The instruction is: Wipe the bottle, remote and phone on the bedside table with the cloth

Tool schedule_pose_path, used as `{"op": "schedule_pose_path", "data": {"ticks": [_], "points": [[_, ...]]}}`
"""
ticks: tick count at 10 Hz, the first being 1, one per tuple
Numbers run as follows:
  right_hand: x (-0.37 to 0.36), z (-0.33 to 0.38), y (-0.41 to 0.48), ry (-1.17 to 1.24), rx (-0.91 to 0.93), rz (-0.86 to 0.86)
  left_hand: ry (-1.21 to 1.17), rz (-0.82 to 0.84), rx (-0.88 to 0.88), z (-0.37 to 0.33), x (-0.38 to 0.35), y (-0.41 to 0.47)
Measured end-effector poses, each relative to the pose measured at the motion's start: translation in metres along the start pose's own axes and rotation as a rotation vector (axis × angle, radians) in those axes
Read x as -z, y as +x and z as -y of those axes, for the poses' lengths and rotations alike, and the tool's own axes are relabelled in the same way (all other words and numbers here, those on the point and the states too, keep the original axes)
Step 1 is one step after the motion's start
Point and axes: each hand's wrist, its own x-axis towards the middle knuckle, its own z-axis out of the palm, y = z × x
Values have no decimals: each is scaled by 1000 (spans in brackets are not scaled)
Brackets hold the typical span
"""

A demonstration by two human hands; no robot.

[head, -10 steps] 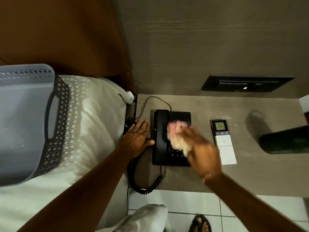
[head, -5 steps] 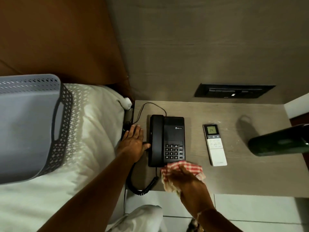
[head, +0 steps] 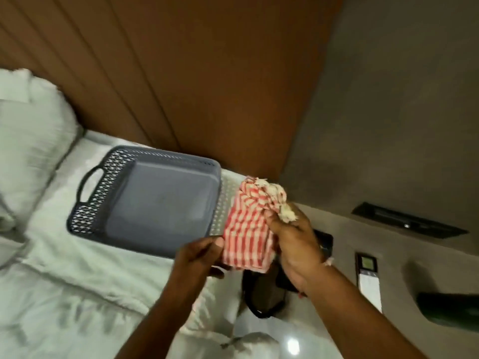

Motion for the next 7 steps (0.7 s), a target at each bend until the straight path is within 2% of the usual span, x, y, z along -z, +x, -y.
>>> {"op": "schedule_pose_path", "data": {"ticks": [1, 2, 3, 4, 5, 6, 7], "points": [[-68, -2, 18, -264, 99, 54, -30, -142, -54, -26, 58, 2], [-107, -14, 48, -1163, 415, -16, 305, -301, -153, -32, 106, 20], [-124, -30, 79, -1835, 637, -32, 761, -350, -109, -20, 130, 47], [-137, -46, 100, -2161, 677, -9, 951, -325, -13, 0, 129, 72], [-137, -59, 107, -2226, 597, -4, 1032, -348, 80, 15, 117, 90], [-119, -56, 85, -2016, 591, 6, 1084, -398, 135, 27, 113, 95], [-78, -24, 31, -1389, 563, -126, 1197, -414, 140, 27, 110, 86]]}}
